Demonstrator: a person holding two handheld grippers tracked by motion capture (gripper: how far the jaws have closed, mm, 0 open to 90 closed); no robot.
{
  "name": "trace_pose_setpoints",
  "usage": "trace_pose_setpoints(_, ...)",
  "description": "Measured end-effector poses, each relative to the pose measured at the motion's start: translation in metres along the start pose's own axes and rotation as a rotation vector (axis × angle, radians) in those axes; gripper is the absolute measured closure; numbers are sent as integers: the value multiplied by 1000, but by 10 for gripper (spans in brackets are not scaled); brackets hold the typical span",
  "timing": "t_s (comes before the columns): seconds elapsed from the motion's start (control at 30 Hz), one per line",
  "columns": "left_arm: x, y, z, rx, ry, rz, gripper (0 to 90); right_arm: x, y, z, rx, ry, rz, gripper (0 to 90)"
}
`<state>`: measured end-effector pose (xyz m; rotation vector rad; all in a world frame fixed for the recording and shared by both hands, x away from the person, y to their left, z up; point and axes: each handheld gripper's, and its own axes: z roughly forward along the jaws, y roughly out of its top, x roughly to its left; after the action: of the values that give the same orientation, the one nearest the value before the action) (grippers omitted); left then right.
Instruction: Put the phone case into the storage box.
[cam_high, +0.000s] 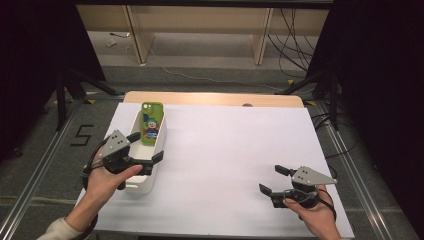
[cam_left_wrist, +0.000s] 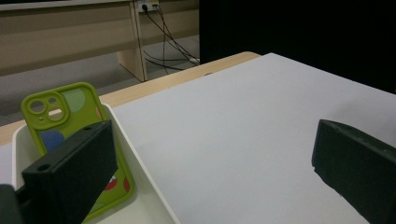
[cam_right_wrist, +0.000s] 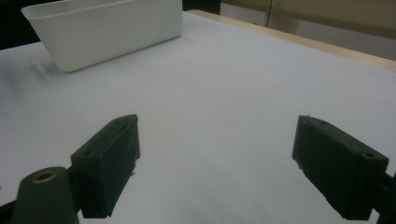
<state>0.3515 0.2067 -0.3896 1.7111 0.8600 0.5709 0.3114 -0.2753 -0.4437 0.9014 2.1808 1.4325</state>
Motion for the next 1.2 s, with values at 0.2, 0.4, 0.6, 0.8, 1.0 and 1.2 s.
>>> trace_pose_setpoints(0.2,-3,-6,-6,2,3,2,0,0,0,0,0,0,-1,159)
trace_pose_setpoints(0.4,-4,-10,-9,-4,3,3,0,0,0,0,0,0,0,159)
trace_pose_setpoints(0.6,-6,-14,-11,-2,1,6,0,0,0,0,2,-1,-1,159)
trace_pose_setpoints(0.8,-5,-17,-13,-6,4,10,0,0,0,0,2,-1,-1,159)
trace_pose_setpoints(1.0,-6,-20,-15,-6,2,10,0,0,0,0,1,-1,-2,159)
trace_pose_setpoints(1.2,-6,-22,-16,-7,2,9,0,0,0,0,1,-1,-1,159)
